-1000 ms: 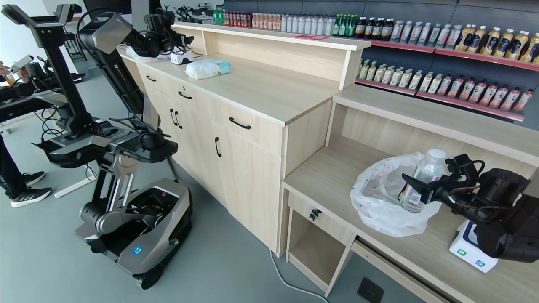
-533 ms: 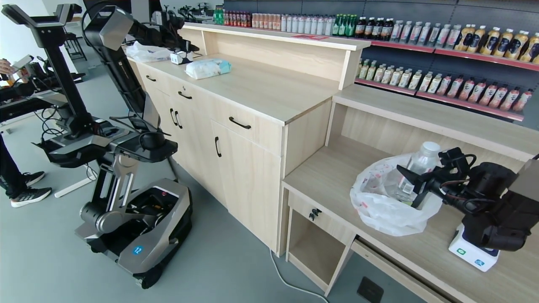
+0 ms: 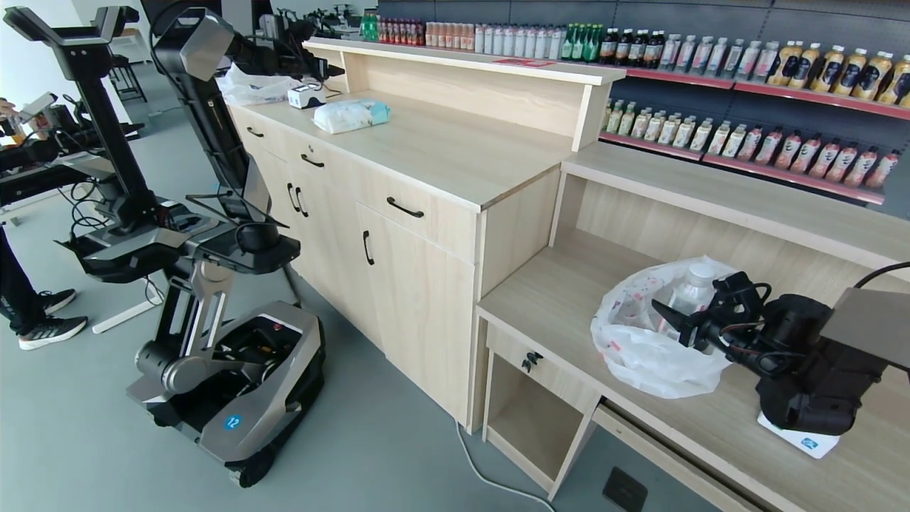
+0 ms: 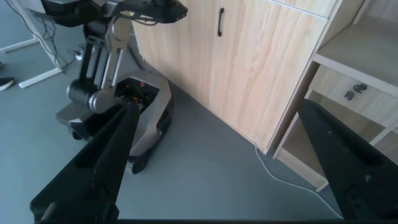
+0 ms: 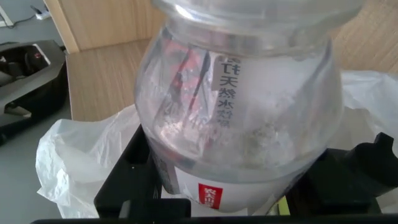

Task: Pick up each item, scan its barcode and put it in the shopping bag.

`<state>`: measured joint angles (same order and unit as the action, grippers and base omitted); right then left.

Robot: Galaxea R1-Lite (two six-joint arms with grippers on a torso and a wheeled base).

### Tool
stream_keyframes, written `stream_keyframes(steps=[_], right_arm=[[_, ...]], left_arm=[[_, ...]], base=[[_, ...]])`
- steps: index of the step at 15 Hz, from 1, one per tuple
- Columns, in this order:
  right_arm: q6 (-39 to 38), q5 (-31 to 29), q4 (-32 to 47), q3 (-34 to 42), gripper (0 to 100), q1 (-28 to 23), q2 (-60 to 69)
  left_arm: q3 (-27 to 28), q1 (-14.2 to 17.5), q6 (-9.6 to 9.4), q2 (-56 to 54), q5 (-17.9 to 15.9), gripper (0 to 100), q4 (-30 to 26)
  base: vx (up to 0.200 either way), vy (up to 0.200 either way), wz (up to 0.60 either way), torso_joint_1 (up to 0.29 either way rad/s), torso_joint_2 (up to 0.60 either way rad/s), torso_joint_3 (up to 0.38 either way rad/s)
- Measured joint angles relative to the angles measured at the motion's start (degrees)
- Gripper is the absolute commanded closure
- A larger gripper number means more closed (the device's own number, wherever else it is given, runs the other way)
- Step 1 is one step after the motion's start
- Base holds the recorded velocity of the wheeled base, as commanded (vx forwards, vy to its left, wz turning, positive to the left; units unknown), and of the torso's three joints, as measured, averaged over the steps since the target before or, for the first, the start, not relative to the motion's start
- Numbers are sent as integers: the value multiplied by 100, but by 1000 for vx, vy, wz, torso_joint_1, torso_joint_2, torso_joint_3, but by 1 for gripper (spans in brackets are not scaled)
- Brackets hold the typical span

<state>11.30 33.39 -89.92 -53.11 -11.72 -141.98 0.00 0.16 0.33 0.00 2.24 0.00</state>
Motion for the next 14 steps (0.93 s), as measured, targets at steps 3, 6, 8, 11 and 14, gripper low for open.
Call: stream_keyframes(steps=[3, 6, 8, 11, 14], right_arm=[[11, -2, 0, -29, 100, -29, -140], [49, -2, 1, -16, 100, -40, -258], [95, -2, -2, -13, 100, -55, -306], [99, -2, 0, -5, 100, -57, -369], [96, -2, -2, 0, 100, -60, -380]], left_arm=[[0, 0, 0, 0, 2, 0, 0], [0, -2, 5, 0, 2, 0, 0], [0, 0, 2, 0, 2, 0, 0], [0, -2, 0, 2, 2, 0, 0], [0, 0, 5, 0, 2, 0, 0]], base=[[0, 0, 0, 0, 0, 0], [0, 0, 0, 0, 0, 0], [0, 0, 0, 0, 0, 0], [0, 0, 0, 0, 0, 0], [0, 0, 0, 0, 0, 0]])
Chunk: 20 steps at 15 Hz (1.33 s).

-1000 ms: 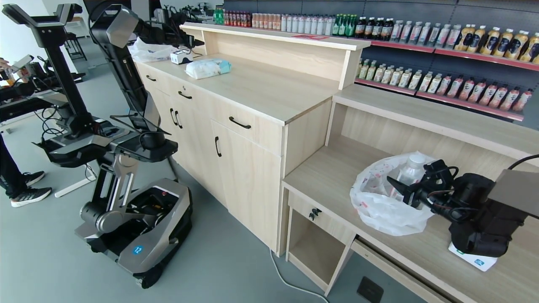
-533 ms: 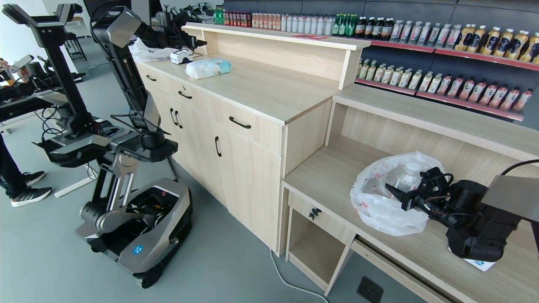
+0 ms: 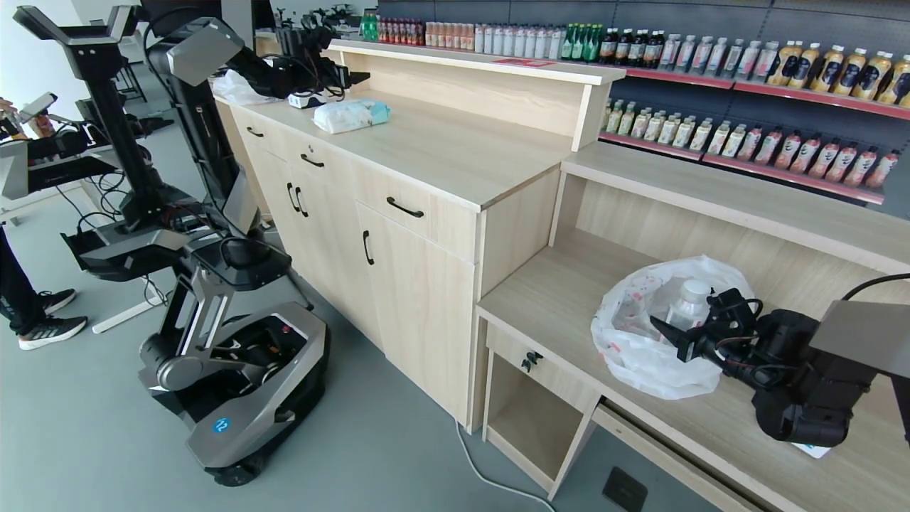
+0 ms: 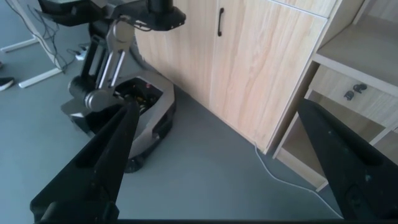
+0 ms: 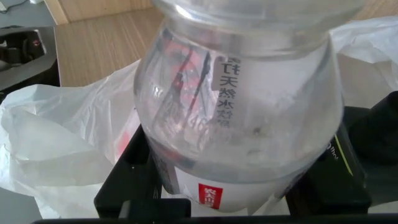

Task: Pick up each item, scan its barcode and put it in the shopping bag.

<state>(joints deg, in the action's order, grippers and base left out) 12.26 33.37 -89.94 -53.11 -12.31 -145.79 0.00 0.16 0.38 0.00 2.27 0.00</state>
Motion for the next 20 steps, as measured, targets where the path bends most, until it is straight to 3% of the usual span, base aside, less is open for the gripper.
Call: stream_keyframes(steps=[15, 16, 20], right_arm=[[194, -6, -2, 144, 100, -168, -94], [205, -1, 0, 168, 0, -190, -112], [207, 0, -18, 193, 0, -238, -127]], left_arm=[[0, -2, 0, 2, 0, 0, 0], [0, 0, -2, 2, 0, 0, 0], [0, 0, -2, 0, 0, 0, 0]], base=[[0, 0, 0, 0, 0, 0], [0, 0, 0, 0, 0, 0], [0, 0, 0, 0, 0, 0]])
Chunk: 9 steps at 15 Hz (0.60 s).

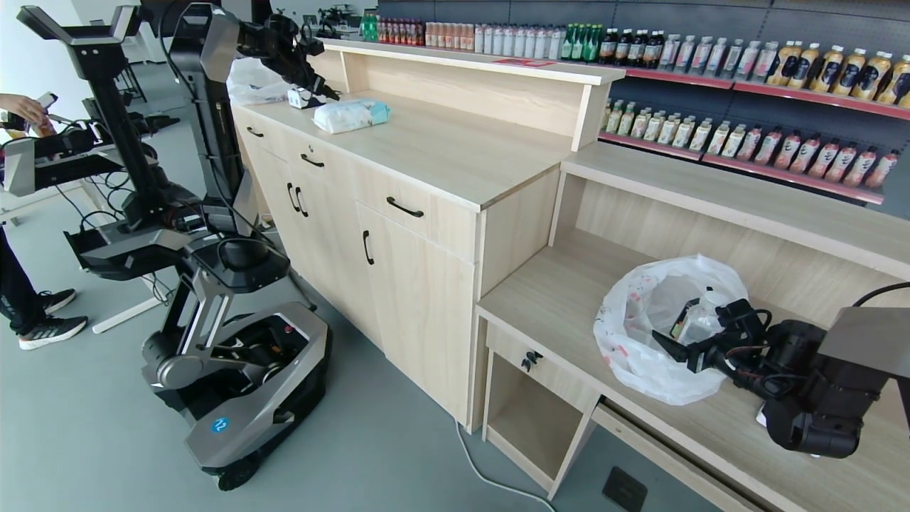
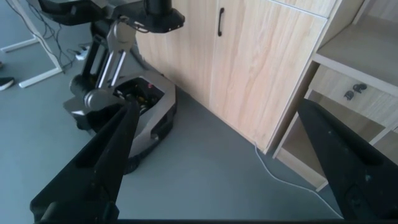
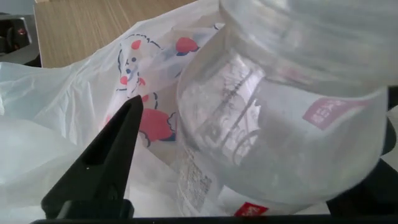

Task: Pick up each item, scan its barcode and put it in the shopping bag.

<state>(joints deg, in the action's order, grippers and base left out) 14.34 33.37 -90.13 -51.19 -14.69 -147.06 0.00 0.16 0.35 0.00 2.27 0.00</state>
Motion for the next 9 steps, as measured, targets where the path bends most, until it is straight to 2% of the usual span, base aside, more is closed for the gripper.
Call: stream_keyframes(steps=[4, 6, 9], right_arm=[[-40, 7, 62, -22, 0, 0, 210], [-16, 16, 336, -27, 0, 23, 555], [772, 21, 976, 293, 0, 66, 1512]], left_arm=[[0, 0, 2, 2, 0, 0, 0], [0, 0, 0, 0, 0, 0, 0], [0, 0, 2, 2, 0, 0, 0]], base=[[0, 0, 0, 0, 0, 0], [0, 0, 0, 0, 0, 0], [0, 0, 0, 0, 0, 0]])
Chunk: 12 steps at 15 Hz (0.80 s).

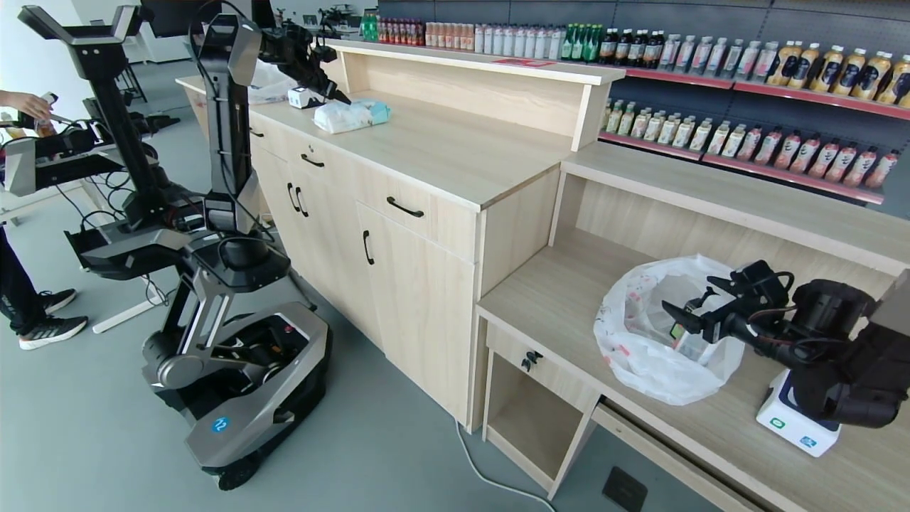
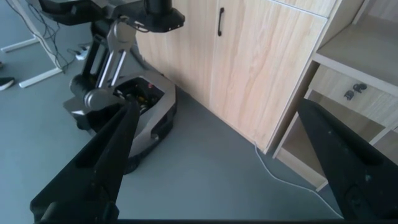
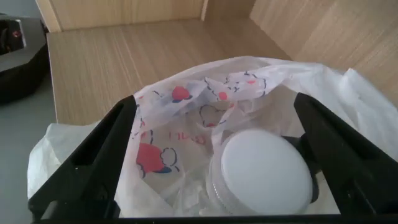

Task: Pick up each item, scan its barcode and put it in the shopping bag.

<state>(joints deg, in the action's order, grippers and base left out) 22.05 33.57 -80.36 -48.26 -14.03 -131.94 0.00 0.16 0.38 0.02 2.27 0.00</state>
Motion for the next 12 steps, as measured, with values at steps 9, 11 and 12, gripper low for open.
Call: stream_keyframes(steps=[9, 11, 12], right_arm=[[540, -1051, 2154, 774, 0, -308, 3502], [61, -2082, 3750, 457, 0, -317, 4106], [-240, -2709, 4585, 185, 0, -330, 4402]], left_arm=[[0, 0, -2, -2, 0, 0, 0], [0, 0, 0, -2, -2, 0, 0], [0, 0, -5, -2, 0, 0, 0]], base=[[0, 0, -533, 2, 2, 3], [0, 0, -600, 2, 5, 2], [0, 0, -600, 7, 2, 2]])
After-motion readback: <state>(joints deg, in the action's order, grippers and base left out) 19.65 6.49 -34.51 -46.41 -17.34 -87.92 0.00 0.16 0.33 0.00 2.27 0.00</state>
